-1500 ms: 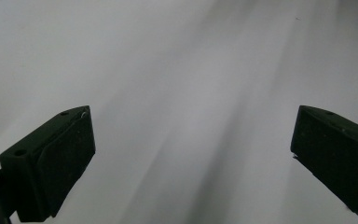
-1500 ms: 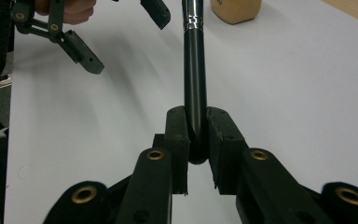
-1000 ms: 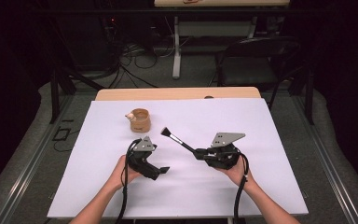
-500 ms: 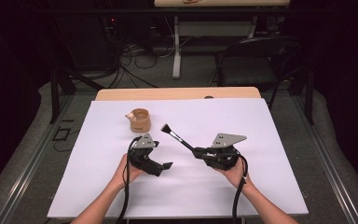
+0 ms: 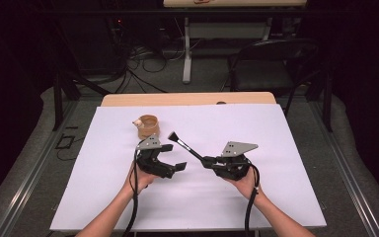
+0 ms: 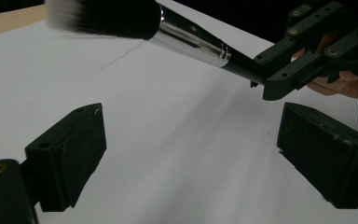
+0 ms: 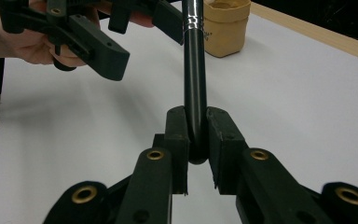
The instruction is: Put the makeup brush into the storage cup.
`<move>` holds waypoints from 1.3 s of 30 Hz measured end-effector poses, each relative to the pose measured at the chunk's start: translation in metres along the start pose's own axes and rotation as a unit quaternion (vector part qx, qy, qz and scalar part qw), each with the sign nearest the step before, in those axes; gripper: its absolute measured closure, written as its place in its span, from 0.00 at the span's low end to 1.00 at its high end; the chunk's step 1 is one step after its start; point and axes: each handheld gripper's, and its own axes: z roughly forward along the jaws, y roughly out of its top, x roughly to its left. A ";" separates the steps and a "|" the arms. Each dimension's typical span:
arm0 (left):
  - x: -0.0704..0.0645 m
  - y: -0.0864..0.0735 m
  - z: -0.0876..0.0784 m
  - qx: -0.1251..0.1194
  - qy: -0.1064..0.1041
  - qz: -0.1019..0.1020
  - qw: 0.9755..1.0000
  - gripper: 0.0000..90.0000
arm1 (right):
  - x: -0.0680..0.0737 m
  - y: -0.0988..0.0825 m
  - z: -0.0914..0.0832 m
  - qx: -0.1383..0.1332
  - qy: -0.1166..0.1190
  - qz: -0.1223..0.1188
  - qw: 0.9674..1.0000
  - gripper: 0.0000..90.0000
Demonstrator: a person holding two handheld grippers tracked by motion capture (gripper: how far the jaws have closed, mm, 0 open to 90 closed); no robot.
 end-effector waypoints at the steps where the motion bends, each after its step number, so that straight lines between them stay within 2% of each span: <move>1: 0.000 0.000 0.000 -0.005 -0.002 -0.005 1.000 0.10 | 0.000 0.000 0.000 0.000 0.000 -0.001 1.000 0.88; 2: 0.001 0.000 0.001 -0.010 -0.007 -0.013 1.000 0.12 | 0.000 0.000 0.000 -0.002 0.000 0.000 1.000 0.88; 3: 0.001 0.001 0.001 -0.013 -0.003 -0.017 1.000 0.14 | 0.000 0.000 0.000 -0.002 0.000 -0.001 1.000 0.88; 8: 0.000 0.004 0.004 -0.034 -0.009 -0.024 0.999 0.19 | 0.002 0.001 0.002 -0.005 -0.001 -0.003 1.000 0.88; 13: -0.002 0.007 0.006 -0.056 -0.003 -0.030 0.998 0.28 | 0.004 0.000 0.005 0.002 0.003 -0.003 1.000 0.88; 25: -0.002 0.007 0.005 -0.078 -0.003 -0.031 0.997 0.56 | 0.005 -0.004 0.014 0.008 0.002 0.003 1.000 0.88; 31: -0.002 0.006 0.002 -0.096 -0.008 -0.037 0.995 0.64 | 0.006 -0.005 0.018 0.017 0.006 0.008 1.000 0.88; 39: -0.005 0.008 -0.001 -0.109 -0.006 -0.030 0.994 0.71 | 0.007 -0.007 0.025 0.033 0.012 0.006 0.999 0.88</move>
